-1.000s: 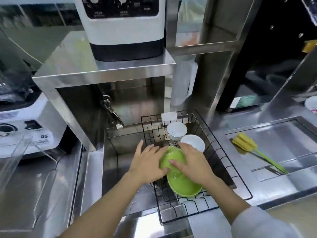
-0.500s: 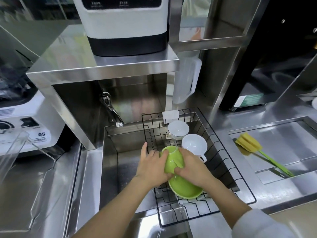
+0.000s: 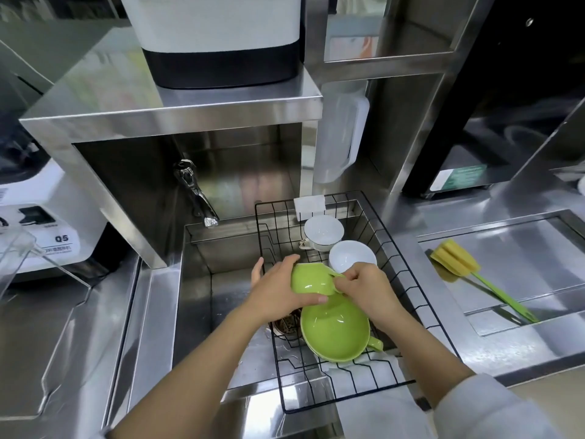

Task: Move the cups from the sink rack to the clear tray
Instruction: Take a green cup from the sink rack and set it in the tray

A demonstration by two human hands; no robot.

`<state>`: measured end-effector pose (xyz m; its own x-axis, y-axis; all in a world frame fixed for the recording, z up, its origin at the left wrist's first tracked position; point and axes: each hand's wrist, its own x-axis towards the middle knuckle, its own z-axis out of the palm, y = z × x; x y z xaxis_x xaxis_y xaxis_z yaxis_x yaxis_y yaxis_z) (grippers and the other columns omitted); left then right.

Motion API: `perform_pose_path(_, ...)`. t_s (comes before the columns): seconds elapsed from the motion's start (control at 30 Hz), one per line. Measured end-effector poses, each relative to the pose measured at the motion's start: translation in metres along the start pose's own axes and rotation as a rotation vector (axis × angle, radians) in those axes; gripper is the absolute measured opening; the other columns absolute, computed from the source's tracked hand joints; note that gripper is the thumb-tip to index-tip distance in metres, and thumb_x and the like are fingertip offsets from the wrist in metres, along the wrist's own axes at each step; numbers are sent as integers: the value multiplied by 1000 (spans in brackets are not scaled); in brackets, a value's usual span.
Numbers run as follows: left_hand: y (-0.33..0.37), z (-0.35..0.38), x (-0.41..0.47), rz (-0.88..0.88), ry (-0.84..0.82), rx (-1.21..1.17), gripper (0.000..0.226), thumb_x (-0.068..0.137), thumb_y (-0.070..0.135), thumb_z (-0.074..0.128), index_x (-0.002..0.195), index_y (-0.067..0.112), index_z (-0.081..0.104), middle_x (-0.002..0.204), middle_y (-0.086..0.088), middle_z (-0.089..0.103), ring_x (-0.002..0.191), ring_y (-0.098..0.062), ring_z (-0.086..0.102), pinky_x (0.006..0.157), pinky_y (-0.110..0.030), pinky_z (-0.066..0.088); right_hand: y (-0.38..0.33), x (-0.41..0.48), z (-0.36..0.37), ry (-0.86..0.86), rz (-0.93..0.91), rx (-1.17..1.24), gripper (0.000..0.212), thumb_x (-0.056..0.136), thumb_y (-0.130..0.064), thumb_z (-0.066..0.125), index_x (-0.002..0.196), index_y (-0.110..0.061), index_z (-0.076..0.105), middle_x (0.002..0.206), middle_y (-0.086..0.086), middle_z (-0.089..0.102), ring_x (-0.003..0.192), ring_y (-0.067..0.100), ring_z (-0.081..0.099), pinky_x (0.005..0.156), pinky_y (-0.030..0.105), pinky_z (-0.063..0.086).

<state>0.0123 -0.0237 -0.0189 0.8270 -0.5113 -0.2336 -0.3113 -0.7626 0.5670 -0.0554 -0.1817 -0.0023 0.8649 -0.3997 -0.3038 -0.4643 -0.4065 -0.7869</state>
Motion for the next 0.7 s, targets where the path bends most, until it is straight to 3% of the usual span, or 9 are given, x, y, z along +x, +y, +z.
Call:
perform_pose_path(0.13,4,-10,-1,-22,-77,-70,101,58,77,57,140,29,24,140,5,46,134,-9,35,116,-44,-12,6,3,-5,-8,43,216,23,75,-12,67,59,-8,51,62,10,54,59,22,53,63,39,45)
perform_pose_path(0.23,2,-26,-3,-15,-148,-298,100,52,74,57,138,36,25,131,13,43,135,-12,27,118,-47,-3,1,0,-10,-24,57,358,25,79,-10,66,59,-8,51,67,12,54,68,26,59,75,47,54)
perform_pose_path(0.33,-5,-39,-6,41,-163,-458,88,54,69,59,134,46,29,138,15,39,143,-24,14,119,-46,0,-8,-3,-20,-73,58,502,24,83,-5,62,62,-4,51,69,14,54,68,25,61,73,37,59)
perform_pose_path(0.47,-4,-52,-13,160,-91,-825,58,70,60,56,125,47,46,131,9,53,122,-14,48,110,-38,32,-24,-6,-27,-108,42,617,24,85,-2,57,62,-1,50,76,20,59,64,24,67,64,33,61)
perform_pose_path(0.6,-2,-60,-18,110,13,-909,41,79,60,47,113,40,58,112,12,63,108,-10,56,108,-40,37,-42,-9,-24,-132,12,630,22,84,0,58,63,0,51,78,21,59,76,33,65,52,21,56)
perform_pose_path(0.7,-8,-66,-28,77,89,-975,33,80,47,49,107,31,59,103,11,62,99,-7,57,103,-38,40,-54,-11,-14,-148,-32,597,21,83,0,60,63,-1,54,73,15,61,73,30,66,58,26,60)
